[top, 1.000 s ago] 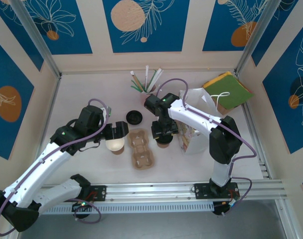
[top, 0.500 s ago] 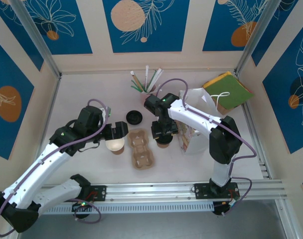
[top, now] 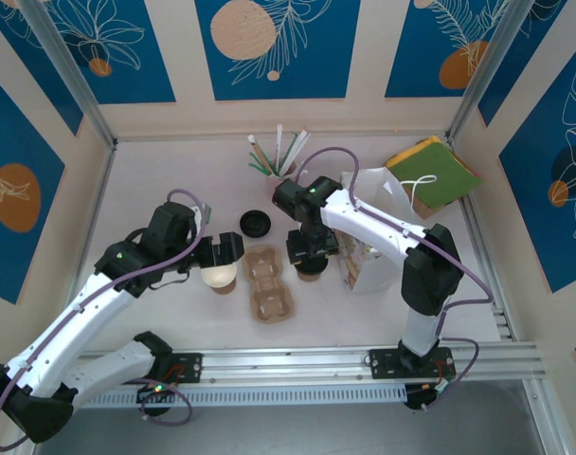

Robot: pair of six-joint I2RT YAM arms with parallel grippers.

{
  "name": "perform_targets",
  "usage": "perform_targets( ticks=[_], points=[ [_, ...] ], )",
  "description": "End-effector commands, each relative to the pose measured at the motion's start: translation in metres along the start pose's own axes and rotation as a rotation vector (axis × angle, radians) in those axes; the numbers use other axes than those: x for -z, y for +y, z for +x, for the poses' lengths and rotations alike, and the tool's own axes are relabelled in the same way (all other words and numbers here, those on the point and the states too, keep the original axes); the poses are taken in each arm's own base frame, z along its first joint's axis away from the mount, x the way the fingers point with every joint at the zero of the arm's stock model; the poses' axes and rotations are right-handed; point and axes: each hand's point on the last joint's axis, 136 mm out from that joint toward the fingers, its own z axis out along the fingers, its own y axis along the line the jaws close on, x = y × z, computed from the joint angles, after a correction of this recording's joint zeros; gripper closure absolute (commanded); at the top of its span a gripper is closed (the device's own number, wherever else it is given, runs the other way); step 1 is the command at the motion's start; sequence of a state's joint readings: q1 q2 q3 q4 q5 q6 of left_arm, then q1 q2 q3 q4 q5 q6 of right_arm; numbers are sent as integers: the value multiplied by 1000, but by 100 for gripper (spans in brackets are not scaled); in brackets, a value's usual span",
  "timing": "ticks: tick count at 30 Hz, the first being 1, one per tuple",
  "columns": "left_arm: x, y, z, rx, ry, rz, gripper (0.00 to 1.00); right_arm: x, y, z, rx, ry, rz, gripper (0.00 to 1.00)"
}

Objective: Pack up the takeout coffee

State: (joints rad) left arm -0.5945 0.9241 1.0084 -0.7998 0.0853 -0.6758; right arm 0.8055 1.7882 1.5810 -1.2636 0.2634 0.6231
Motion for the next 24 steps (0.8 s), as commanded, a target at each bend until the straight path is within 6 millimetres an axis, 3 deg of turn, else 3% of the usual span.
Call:
perform_targets(
  ticks=[1, 24],
  points=[
    [4, 0, -4, -2, -21, 0, 0, 32, 0, 4, -10, -59, -15, 34],
    [21, -8, -44, -81, -156, -46, 0, 135, 3, 27, 28, -251, -48, 34]
  ],
)
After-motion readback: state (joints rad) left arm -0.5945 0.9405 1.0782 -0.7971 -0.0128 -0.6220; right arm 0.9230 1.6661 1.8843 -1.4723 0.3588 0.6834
